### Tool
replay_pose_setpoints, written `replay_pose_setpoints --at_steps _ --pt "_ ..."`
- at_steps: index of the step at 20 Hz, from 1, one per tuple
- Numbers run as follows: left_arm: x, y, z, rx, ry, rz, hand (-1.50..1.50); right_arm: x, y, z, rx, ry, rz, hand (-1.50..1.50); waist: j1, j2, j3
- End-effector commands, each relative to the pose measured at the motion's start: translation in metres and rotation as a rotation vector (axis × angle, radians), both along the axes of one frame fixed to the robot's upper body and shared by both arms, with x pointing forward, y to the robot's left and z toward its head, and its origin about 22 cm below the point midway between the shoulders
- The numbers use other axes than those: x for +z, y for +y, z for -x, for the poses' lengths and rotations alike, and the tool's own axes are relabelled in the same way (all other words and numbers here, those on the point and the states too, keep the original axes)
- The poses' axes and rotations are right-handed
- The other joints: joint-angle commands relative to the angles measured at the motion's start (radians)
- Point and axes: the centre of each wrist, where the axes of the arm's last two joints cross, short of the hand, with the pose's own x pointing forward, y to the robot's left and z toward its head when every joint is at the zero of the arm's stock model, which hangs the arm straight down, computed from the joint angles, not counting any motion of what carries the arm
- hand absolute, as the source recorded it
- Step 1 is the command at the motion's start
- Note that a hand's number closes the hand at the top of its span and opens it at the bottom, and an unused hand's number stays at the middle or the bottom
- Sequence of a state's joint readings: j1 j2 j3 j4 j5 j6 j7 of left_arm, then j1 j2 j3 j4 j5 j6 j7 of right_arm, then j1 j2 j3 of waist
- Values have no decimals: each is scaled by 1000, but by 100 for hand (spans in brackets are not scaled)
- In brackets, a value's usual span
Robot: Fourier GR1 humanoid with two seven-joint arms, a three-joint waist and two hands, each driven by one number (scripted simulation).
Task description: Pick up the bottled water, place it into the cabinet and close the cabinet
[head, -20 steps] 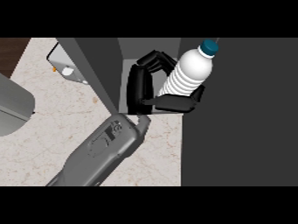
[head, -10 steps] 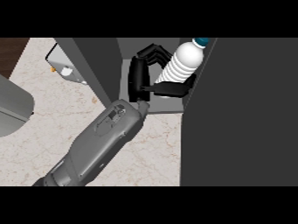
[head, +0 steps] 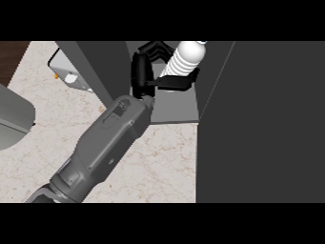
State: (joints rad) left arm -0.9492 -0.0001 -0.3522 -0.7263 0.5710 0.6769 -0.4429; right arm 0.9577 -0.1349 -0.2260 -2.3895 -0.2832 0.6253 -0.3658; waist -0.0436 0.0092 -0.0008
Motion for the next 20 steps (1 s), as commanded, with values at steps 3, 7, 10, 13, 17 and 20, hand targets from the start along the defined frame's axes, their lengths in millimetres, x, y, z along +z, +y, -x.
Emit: replay_pose_setpoints --at_steps 3,7,10,13,17,20 --pt "-21 8 -9 46 -20 -115 150 21 12 -1 6 -56 -52 -150 -9 3 0" --pt "-19 11 -22 78 5 -250 -150 17 12 -3 29 -56 -54 -150 -12 5 0" --pt "-10 9 -29 69 8 -266 -150 14 3 -7 29 -60 -57 -150 -8 4 0" --pt "-25 20 -29 71 19 -312 -150 17 12 -7 35 -56 -70 -150 -10 7 0" --pt "2 20 -43 89 34 -287 -150 19 6 -8 45 -63 -58 -150 -12 10 0" --pt "14 20 -47 43 23 -226 -150 11 5 -10 32 -67 -49 -150 -12 8 0"
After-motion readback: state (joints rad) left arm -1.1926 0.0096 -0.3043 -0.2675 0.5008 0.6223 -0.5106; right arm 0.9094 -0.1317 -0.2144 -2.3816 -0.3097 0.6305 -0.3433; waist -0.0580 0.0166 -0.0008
